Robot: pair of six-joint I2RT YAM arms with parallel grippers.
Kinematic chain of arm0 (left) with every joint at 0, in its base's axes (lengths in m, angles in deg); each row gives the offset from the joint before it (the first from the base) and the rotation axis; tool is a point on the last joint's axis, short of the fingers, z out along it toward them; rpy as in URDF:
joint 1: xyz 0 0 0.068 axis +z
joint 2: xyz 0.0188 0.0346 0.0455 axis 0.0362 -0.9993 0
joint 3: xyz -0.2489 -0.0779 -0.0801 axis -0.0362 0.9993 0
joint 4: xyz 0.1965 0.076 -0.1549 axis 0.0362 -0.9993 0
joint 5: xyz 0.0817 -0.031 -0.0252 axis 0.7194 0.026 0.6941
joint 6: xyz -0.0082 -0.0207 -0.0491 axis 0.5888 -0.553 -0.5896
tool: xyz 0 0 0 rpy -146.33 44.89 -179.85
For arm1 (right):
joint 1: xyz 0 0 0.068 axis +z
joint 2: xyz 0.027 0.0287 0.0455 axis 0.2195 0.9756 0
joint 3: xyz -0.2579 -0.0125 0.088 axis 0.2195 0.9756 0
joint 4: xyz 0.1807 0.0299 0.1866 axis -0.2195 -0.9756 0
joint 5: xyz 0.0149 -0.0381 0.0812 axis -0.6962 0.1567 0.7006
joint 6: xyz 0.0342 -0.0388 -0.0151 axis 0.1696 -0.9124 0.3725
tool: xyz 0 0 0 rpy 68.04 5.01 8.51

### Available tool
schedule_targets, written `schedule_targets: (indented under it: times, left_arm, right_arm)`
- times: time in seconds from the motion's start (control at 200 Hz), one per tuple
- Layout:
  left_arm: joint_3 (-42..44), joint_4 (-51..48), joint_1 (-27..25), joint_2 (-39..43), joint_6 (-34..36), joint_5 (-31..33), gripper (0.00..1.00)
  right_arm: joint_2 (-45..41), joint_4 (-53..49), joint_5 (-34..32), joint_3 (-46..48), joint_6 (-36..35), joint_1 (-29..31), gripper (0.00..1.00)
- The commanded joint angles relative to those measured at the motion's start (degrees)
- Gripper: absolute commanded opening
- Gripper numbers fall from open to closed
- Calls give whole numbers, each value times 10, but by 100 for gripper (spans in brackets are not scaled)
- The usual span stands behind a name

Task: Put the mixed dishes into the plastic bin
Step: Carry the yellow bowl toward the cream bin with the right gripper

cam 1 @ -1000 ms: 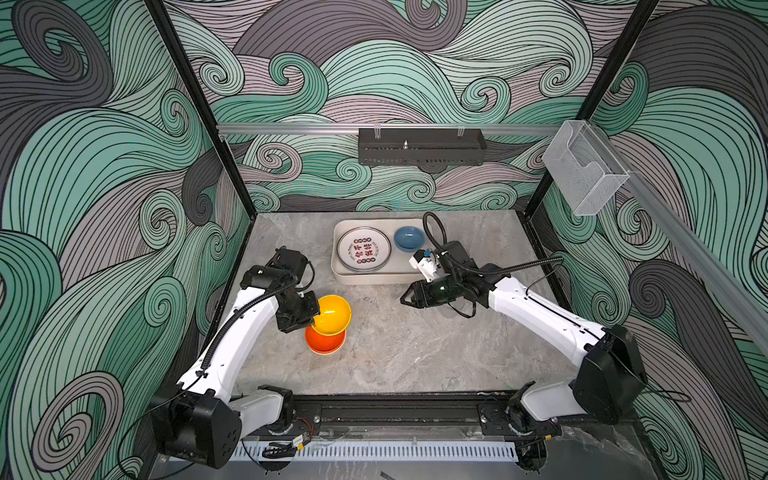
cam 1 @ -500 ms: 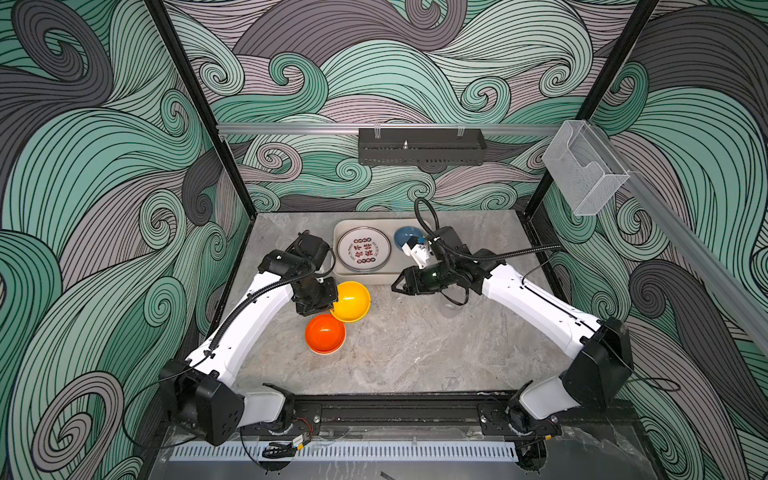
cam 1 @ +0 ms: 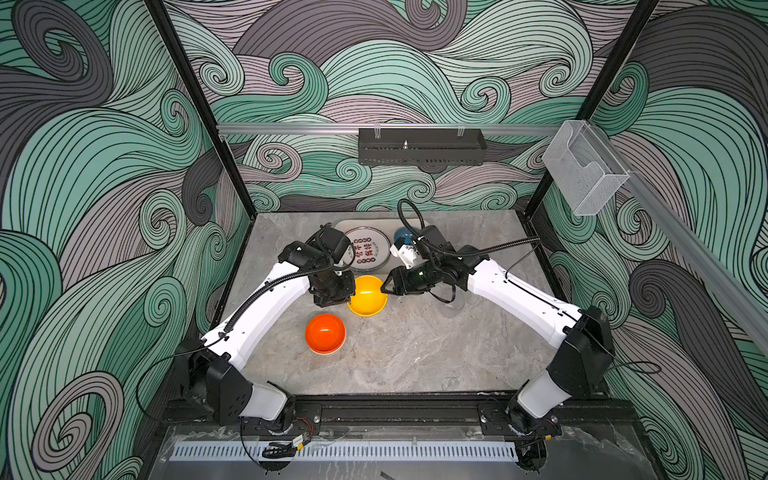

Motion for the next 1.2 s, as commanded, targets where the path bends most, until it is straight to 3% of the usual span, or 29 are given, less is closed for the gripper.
schedule_targets:
  times: [0.0, 0.41, 0.53, 0.891, 1.196]
  left_arm:
    - [-30, 8, -9, 2, -9, -4, 0]
    - [-35, 12, -11, 2, -11, -2, 0]
    - [-42, 12, -12, -16, -11, -2, 8]
    - [-52, 14, -9, -6, -8, 21, 40]
    - [6, 42, 6, 77, -10, 59, 45]
  right_arm:
    - [16, -7, -14, -18, 5, 4, 46]
    - [48, -48, -53, -56, -20, 10, 13]
    - [55, -69, -84, -71, -34, 11, 9]
    - [94, -142, -210, -141, -90, 7, 5]
    - [154, -175, -262, -210, -115, -31, 5]
